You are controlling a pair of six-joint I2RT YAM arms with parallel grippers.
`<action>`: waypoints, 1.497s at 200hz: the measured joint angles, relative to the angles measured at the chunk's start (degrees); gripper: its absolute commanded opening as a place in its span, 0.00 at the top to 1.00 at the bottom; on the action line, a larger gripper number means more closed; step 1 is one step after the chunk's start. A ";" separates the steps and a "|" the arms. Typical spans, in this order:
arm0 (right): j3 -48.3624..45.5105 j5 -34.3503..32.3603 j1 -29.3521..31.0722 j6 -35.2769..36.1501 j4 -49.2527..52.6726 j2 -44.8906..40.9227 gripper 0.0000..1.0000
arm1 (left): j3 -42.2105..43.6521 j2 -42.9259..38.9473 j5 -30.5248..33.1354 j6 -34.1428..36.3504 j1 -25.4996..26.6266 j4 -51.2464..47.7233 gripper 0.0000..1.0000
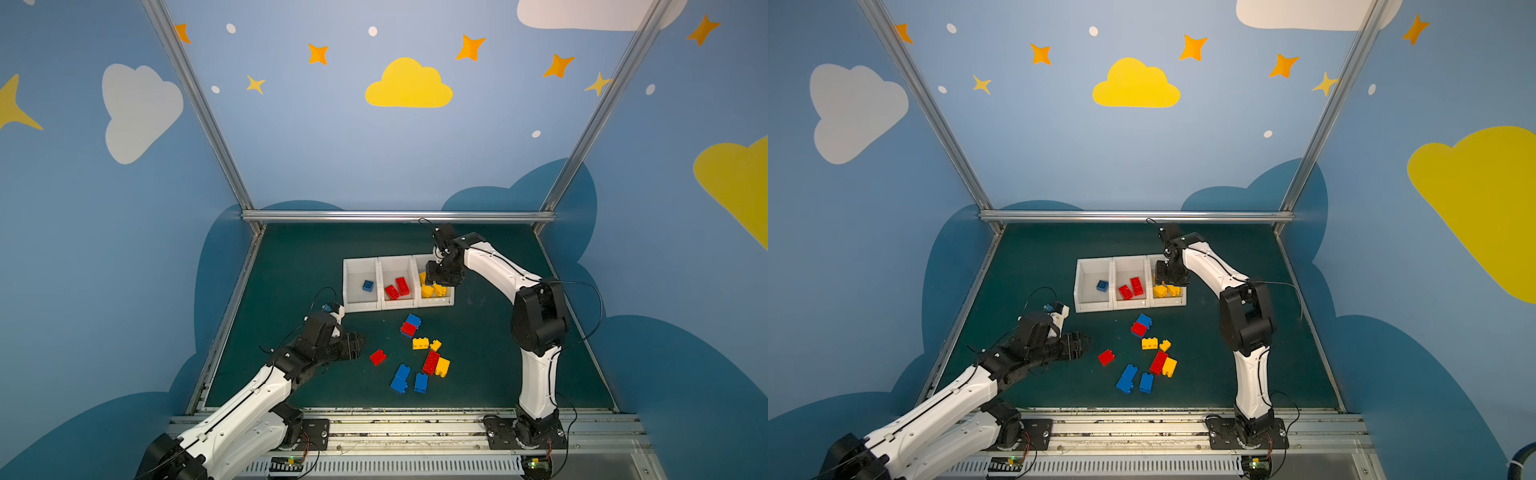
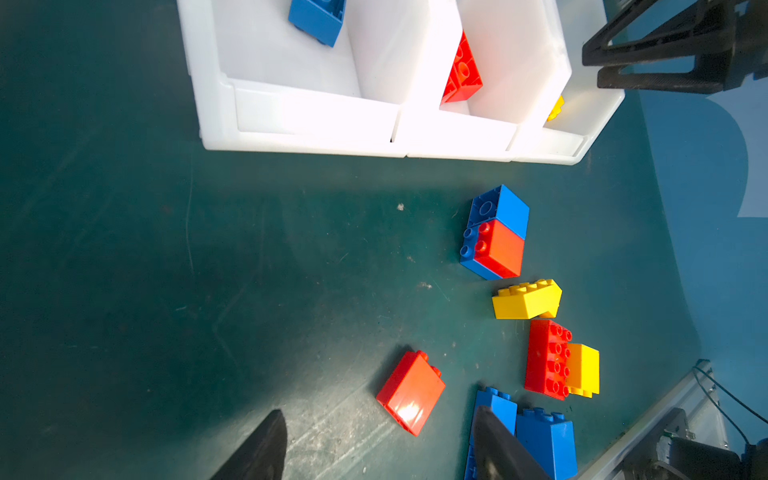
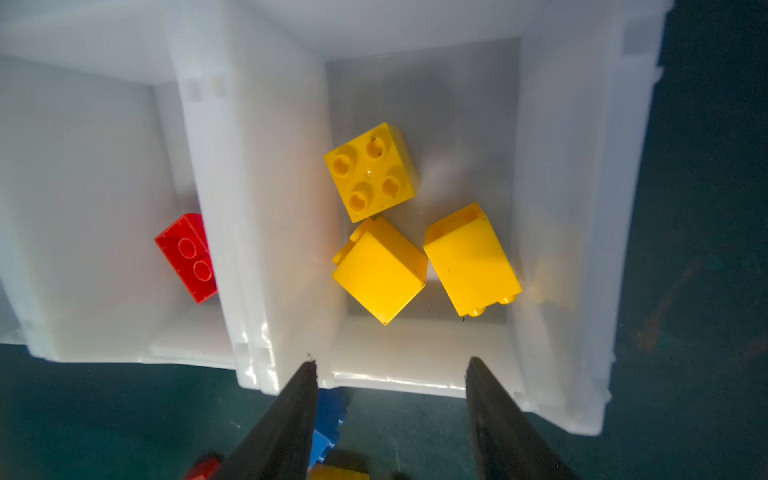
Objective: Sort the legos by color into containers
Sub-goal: 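Carry the yellow brick into the compartment nearest the right arm and release, then draw the right gripper back while the left gripper reaches toward the pile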
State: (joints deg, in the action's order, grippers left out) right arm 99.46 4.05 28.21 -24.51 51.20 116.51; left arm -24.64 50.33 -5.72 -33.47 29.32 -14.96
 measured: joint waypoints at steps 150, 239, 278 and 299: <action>-32.81 -2.05 -1.07 -5.68 -2.29 -33.62 0.42 | -18.34 26.29 1.22 8.26 9.20 -0.11 0.29; -42.25 -3.56 -2.19 -9.64 -2.03 -43.85 0.42 | -42.18 51.25 1.33 16.48 13.05 -6.73 0.29; -42.97 -3.58 -2.82 -10.12 -1.81 -45.35 0.41 | -47.30 56.94 1.95 18.23 14.27 -9.16 0.30; -43.34 -3.58 -3.04 -10.21 -1.68 -45.97 0.42 | -49.07 58.69 2.69 18.82 14.69 -9.77 0.30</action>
State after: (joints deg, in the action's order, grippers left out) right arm 56.12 0.47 25.17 -34.72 49.52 70.54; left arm -73.71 109.01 -3.03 -14.66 44.01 -24.73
